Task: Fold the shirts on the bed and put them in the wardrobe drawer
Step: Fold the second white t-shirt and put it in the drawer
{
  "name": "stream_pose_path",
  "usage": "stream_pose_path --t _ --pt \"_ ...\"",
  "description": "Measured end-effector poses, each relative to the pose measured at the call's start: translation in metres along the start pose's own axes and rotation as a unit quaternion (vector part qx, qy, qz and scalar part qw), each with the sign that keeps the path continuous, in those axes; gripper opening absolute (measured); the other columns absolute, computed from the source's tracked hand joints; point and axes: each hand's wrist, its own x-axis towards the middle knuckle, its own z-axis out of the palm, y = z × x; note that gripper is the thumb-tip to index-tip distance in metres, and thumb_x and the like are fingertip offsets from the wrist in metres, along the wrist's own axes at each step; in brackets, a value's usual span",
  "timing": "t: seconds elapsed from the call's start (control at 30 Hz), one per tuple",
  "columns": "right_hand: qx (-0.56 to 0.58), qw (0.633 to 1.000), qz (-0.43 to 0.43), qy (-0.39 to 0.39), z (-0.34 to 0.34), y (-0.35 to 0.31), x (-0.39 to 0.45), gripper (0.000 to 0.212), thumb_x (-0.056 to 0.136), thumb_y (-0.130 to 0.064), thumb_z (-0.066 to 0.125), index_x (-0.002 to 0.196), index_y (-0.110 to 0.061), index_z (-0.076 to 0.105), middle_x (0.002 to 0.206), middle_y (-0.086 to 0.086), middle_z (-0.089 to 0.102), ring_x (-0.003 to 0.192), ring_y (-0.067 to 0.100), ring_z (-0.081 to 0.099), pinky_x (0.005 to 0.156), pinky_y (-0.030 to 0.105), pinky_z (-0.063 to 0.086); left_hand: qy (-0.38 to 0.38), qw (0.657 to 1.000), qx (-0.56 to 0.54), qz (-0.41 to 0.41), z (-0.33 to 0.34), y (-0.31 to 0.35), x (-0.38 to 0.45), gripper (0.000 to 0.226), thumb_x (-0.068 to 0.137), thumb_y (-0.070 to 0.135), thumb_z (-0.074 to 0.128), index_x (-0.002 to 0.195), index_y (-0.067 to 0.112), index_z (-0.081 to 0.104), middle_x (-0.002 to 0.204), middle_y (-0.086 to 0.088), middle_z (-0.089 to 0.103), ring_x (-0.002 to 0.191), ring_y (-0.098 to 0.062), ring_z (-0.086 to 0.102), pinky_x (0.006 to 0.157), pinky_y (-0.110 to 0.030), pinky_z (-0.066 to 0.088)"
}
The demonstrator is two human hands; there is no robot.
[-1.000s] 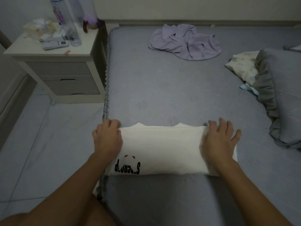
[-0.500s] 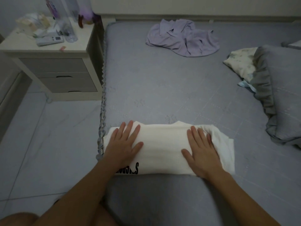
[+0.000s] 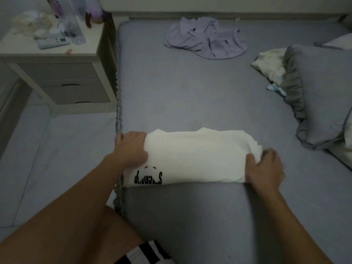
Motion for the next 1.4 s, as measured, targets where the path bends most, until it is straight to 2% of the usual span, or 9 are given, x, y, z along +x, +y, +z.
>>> stream_pose_path --t 0.17,0.33,0.53,0.73,0.93,1.03,1.13,1.27,1.4 --pt "0.316 0.919 0.233 -0.018 0.015 -0.002 -0.060 0.092 0.084 -0.037 0.075 0.147 -0.001 0.018 0.144 0.017 0.039 0.127 0.031 0.047 0.106 0.034 0.035 -0.014 0.996 -0.068 -0.059 -0.009 0.009 0.014 0.057 0.092 0.063 0.035 0.134 0.027 0.050 0.129 -0.007 0.058 0.119 -0.029 0.052 0.108 -0.049 0.027" --pt "0.362 0.909 0.204 -0.022 0.031 -0.036 -0.013 0.068 0.087 -0.025 0.068 0.140 -0.008 0.029 0.127 0.008 0.052 0.102 0.019 0.051 0.092 0.026 0.040 -0.101 0.969 -0.200 -0.099 -0.013 -0.007 -0.004 0.038 0.089 0.047 0.061 0.107 0.014 0.066 0.102 -0.005 0.068 0.087 -0.019 0.063 0.078 -0.031 0.050" --pt "0.307 0.947 0.043 -0.077 0.046 -0.108 0.084 0.065 0.088 -0.022 0.064 0.145 -0.016 0.034 0.136 0.010 0.054 0.114 0.025 0.054 0.095 0.027 0.041 -0.304 0.791 -0.520 -0.111 0.007 0.016 -0.064 0.034 0.086 0.022 0.072 0.119 0.014 0.066 0.107 -0.005 0.075 0.098 -0.023 0.071 0.090 -0.039 0.056" --pt "0.365 0.919 0.047 -0.140 0.064 -0.078 0.006 0.046 0.085 -0.031 0.059 0.129 -0.018 0.053 0.120 0.004 0.067 0.092 0.012 0.066 0.084 0.033 0.053 -0.130 0.779 -0.588 -0.173 0.046 0.070 -0.099 0.038 0.088 0.009 0.069 0.125 0.014 0.058 0.098 0.007 0.067 0.084 -0.004 0.063 0.062 -0.015 0.049" --pt "0.411 0.869 0.071 -0.266 0.044 -0.007 -0.106 0.039 0.091 -0.019 0.063 0.128 -0.021 0.050 0.108 -0.001 0.071 0.088 0.011 0.072 0.071 0.029 0.060 -0.150 0.806 -0.537 -0.200 0.030 0.087 -0.112 0.046 0.087 0.009 0.068 0.130 0.002 0.054 0.124 -0.014 0.062 0.103 -0.026 0.059 0.086 -0.034 0.049" --pt "0.365 0.888 0.042 -0.276 0.033 0.015 -0.144 0.045 0.090 -0.010 0.065 0.128 -0.020 0.042 0.110 -0.004 0.064 0.085 0.001 0.065 0.064 0.012 0.050 -0.198 0.720 -0.620 -0.241 0.032 0.092 -0.137 0.040 0.089 0.007 0.064 0.127 0.001 0.055 0.121 -0.019 0.065 0.109 -0.037 0.062 0.096 -0.052 0.051" --pt "0.371 0.877 0.030 -0.303 0.014 0.032 -0.161 0.048 0.091 -0.005 0.064 0.123 -0.025 0.036 0.094 0.004 0.066 0.067 0.005 0.065 0.055 0.018 0.053 -0.197 0.649 -0.690 -0.251 0.039 0.096 -0.168 0.037 0.090 0.004 0.061 0.127 0.001 0.056 0.112 -0.018 0.068 0.093 -0.033 0.068 0.071 -0.043 0.060" --pt "0.410 0.842 -0.024 -0.350 -0.009 0.045 -0.173 0.039 0.094 0.003 0.053 0.110 -0.032 0.054 0.089 0.004 0.071 0.065 0.022 0.065 0.058 0.047 0.060 -0.116 0.660 -0.700 -0.247 0.046 0.098 -0.191 0.057 0.086 -0.003 0.064 0.128 0.025 0.038 0.114 -0.007 0.055 0.089 -0.026 0.062 0.057 -0.034 0.055" --pt "0.458 0.788 0.004 -0.411 -0.015 0.062 -0.169 0.036 0.096 0.005 0.045 0.111 -0.017 0.069 0.103 0.012 0.073 0.085 0.029 0.070 0.073 0.042 0.061 -0.076 0.665 -0.726 -0.157 0.043 0.097 -0.203 0.058 0.077 -0.019 0.040 0.116 0.021 0.055 0.112 -0.006 0.058 0.079 -0.019 0.063 0.053 -0.028 0.053"
